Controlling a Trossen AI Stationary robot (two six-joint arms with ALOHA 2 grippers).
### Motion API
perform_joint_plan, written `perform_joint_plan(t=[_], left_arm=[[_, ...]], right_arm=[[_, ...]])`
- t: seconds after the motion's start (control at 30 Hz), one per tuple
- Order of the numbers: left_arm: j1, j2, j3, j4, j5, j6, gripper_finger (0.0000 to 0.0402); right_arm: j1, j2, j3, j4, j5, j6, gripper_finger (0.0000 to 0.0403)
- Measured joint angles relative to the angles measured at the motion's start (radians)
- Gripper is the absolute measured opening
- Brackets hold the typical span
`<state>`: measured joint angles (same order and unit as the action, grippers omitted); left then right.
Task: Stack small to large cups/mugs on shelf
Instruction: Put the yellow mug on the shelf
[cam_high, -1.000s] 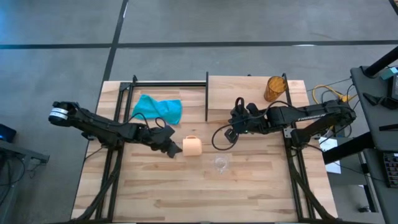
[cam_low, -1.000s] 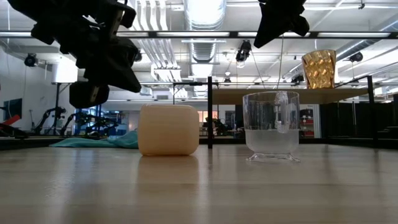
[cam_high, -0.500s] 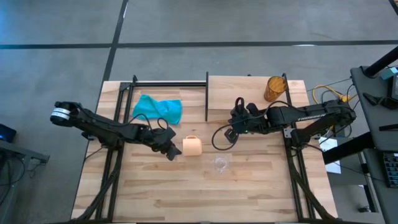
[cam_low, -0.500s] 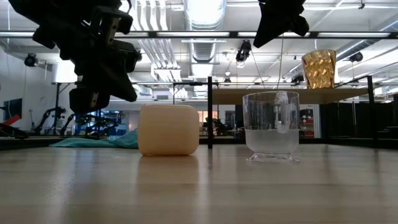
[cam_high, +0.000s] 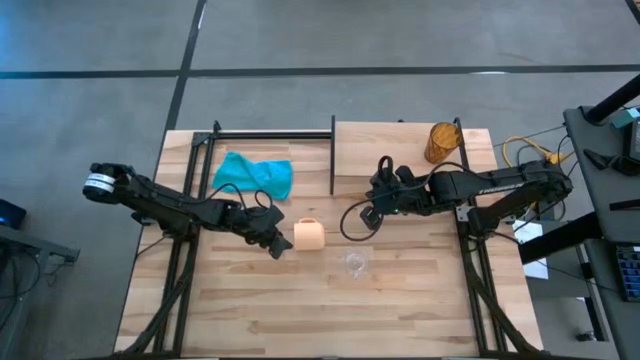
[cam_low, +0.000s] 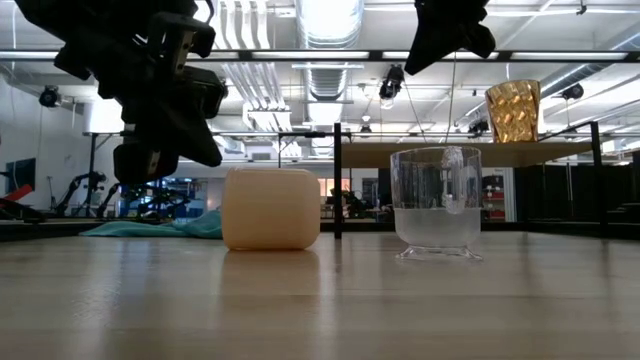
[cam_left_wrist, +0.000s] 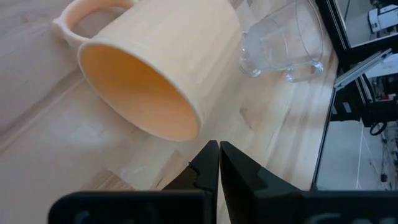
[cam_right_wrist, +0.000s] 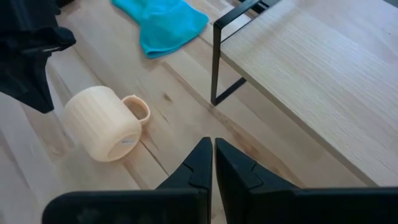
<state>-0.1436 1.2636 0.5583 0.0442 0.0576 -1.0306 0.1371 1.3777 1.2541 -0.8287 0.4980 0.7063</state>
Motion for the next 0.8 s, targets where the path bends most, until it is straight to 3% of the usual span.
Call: perform_joint_plan(t=[0.2,0.57,0.8], left_arm=[[0.009,0.000,-0.002,-0.003,0.000,0.000,0.0007],[0.066,0.000,-0.003,-0.009,-0.023,-0.001,0.0094],[0.072,0.000,-0.003,0.026,-0.071,-0.003,0.0103]], right_arm=[[0.000,0.000,0.000,0.001,0.000,0.000,0.0013],[0.000,0.000,0.000,0.001,0.000,0.000,0.0013],[0.000,0.000,0.000,0.001,0.000,-0.001,0.0013]])
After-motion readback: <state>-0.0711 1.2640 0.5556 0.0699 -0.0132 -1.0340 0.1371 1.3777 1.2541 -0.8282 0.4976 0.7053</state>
